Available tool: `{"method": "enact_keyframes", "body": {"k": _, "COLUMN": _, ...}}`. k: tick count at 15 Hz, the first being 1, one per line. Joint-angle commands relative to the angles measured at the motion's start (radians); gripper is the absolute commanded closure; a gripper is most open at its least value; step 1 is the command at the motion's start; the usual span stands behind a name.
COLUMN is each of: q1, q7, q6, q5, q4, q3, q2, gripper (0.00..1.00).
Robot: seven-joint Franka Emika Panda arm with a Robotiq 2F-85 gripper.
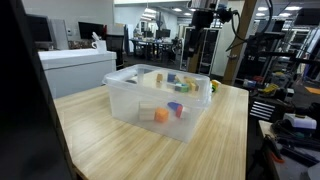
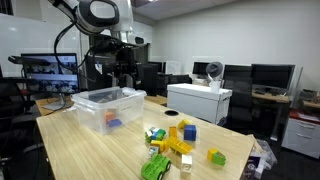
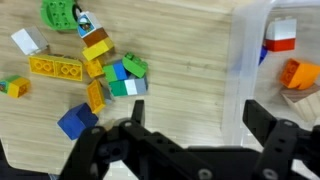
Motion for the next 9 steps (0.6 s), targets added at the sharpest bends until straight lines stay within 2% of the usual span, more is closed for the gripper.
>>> {"method": "enact_keyframes", "body": {"k": 1, "q1": -0.078, "q7": -0.12, "q6": -0.019, "q5": -0.01, "q4": 0.031, "q3": -0.018, "q2": 0.072, "gripper": 0.0}}
{"method": "enact_keyframes", "body": {"k": 9, "q1": -0.203, "q7": -0.159, "q6": 0.04, "q5": -0.027, "q4": 0.088, "q3": -0.038, "q2": 0.272, "gripper": 0.0}}
